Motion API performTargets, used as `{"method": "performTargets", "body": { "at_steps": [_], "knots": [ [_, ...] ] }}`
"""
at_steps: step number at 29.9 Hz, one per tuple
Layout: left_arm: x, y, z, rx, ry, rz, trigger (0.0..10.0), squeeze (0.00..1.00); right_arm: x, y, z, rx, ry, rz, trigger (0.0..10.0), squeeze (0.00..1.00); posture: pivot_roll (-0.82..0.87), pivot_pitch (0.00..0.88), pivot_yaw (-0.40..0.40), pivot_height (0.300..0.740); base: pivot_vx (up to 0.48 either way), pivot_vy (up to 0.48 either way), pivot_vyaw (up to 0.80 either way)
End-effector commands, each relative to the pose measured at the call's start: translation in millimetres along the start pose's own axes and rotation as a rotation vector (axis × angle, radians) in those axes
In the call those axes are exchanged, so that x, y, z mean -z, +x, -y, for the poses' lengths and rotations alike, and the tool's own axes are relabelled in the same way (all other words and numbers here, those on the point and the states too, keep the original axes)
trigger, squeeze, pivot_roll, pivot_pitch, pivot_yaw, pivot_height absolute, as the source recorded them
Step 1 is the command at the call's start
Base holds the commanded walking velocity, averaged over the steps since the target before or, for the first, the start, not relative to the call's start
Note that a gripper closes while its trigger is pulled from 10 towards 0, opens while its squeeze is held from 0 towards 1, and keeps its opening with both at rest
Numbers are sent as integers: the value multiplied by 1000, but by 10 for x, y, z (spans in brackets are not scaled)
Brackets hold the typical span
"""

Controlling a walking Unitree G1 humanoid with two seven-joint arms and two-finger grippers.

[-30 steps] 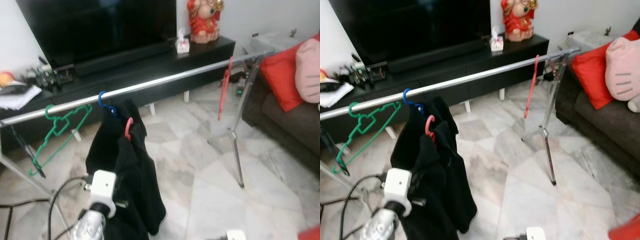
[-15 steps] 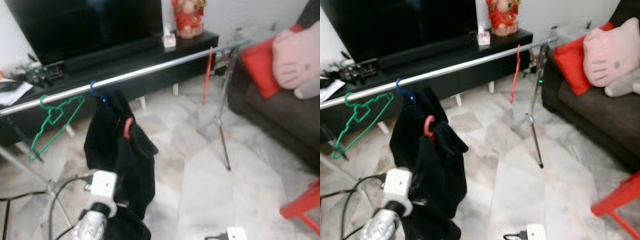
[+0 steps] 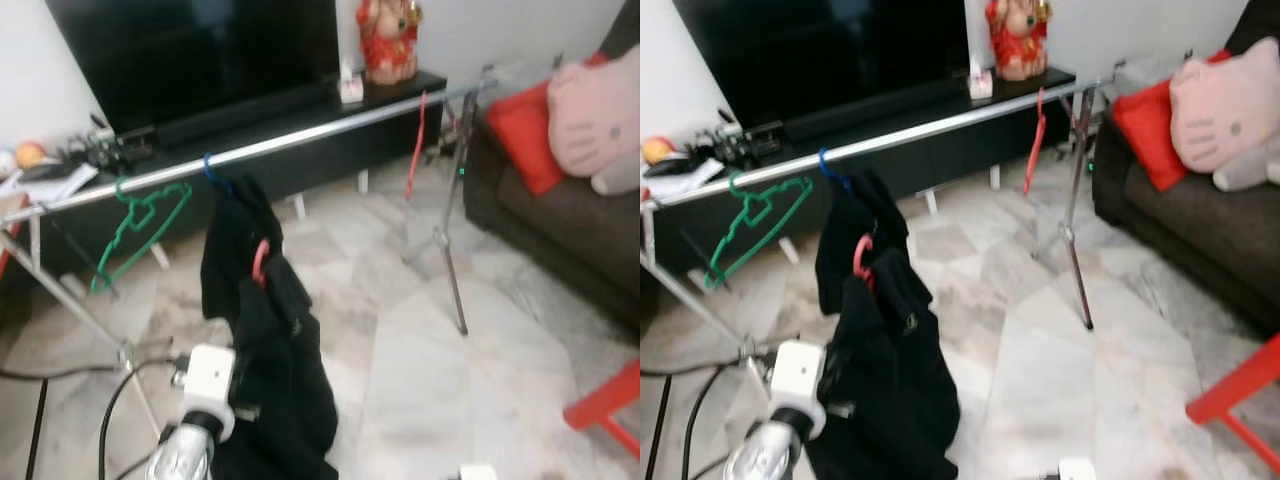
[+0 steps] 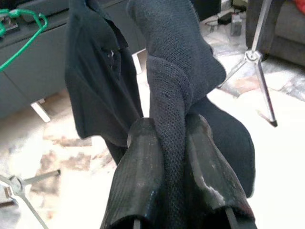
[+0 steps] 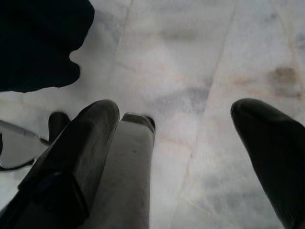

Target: Hang hanger

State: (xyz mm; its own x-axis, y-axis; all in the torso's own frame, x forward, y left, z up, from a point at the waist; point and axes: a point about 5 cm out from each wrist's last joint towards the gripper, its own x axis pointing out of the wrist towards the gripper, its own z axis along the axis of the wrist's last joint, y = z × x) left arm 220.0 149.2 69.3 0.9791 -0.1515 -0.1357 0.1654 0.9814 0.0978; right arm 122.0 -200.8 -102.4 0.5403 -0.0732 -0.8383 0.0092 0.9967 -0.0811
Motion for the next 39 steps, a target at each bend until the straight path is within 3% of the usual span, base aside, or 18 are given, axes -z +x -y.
{"method": "performTargets", "body": {
  "at_steps": [1, 25, 30, 36, 39],
  "knots": [
    [-47, -11, -44, -10, 10, 22, 10000, 0, 122, -27, -66, -19, 0, -44, 10000, 0, -139, 0, 88, 740, -277, 0, 0],
    [-62, -6, -43, -7, 13, 18, 10000, 0, 99, -27, -68, -22, 13, -20, 10000, 0, -142, 0, 90, 740, -286, 0, 0],
    [-69, 15, -51, -4, 22, 20, 10000, 0, 77, -26, -72, -29, -8, 2, 10000, 0, -143, 0, 90, 740, 0, 0, 0],
    [-108, 47, -24, 39, 30, 29, 10000, 0, 56, -33, -77, -23, -15, 39, 10000, 0, -154, 0, 95, 740, 0, 0, 0],
    [-135, 87, 38, 116, 39, 31, 10000, 0, 29, -41, -89, -23, -33, 83, 10000, 0, -176, 0, 102, 740, 0, 0, 0]
  ]
}}
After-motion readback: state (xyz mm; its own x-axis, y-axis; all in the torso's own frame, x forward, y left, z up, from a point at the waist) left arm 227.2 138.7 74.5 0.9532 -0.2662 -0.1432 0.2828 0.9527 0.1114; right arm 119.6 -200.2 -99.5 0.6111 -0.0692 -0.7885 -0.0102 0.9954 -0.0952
